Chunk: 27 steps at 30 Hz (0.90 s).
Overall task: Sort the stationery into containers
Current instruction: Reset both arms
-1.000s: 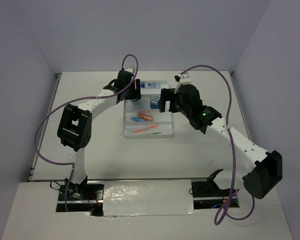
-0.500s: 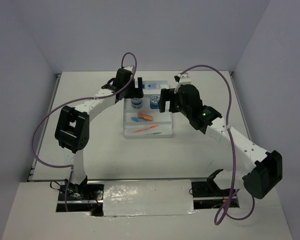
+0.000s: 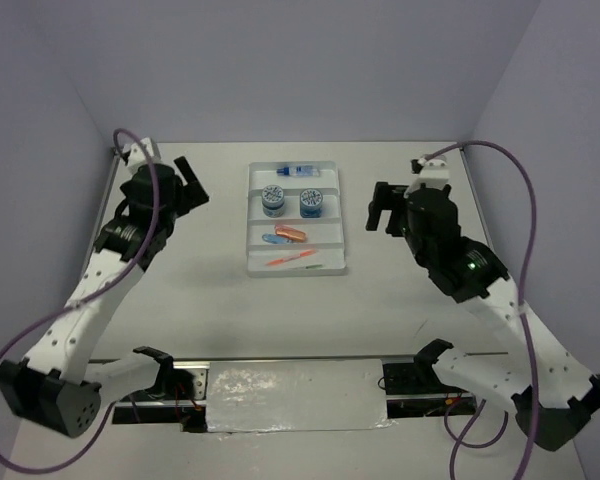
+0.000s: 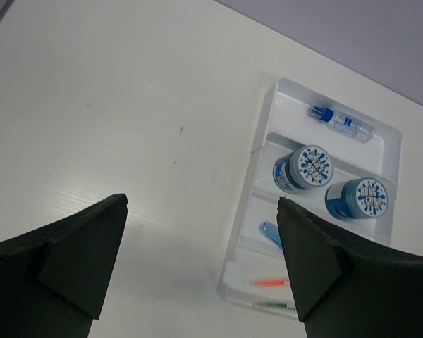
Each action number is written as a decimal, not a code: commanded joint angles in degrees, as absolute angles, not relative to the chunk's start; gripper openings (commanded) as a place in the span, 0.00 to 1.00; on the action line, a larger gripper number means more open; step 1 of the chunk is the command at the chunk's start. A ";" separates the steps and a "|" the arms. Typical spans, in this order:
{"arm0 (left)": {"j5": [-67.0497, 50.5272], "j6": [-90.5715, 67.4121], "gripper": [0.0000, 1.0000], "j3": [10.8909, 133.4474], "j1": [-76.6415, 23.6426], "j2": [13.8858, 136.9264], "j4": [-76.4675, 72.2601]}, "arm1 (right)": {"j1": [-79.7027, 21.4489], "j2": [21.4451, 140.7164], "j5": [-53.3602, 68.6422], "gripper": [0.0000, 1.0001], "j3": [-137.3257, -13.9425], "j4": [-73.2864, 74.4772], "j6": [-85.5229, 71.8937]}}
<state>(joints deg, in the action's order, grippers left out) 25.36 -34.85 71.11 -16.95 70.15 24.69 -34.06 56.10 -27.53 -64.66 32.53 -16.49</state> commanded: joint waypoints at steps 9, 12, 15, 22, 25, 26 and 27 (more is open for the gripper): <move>25.05 -31.21 0.99 59.15 -18.81 41.41 35.23 | -33.66 34.75 -34.53 1.00 -66.45 48.16 -15.73; 27.76 -28.13 0.99 57.05 -18.81 35.78 38.92 | -33.75 28.25 -34.28 1.00 -65.75 48.43 -16.00; 32.25 -26.28 0.99 55.55 -18.81 30.77 40.25 | -33.75 22.25 -34.28 1.00 -62.77 46.41 -14.94; 35.33 -25.58 0.99 50.80 -18.81 20.22 39.55 | -34.98 17.40 -35.16 1.00 -59.85 45.44 -13.89; 36.73 -26.28 0.99 50.71 -18.81 18.02 39.99 | -35.16 18.89 -35.33 1.00 -60.03 45.97 -14.41; 37.78 -26.45 0.99 50.54 -18.81 17.41 39.90 | -35.16 19.24 -35.25 1.00 -60.03 45.97 -14.50; 38.49 -27.06 0.99 50.10 -18.81 16.27 39.82 | -35.07 19.42 -35.33 1.00 -59.94 45.79 -14.41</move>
<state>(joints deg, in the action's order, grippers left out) 34.94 -27.07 50.24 -18.79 18.24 40.88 -34.70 17.91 -34.17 -60.18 46.74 -14.94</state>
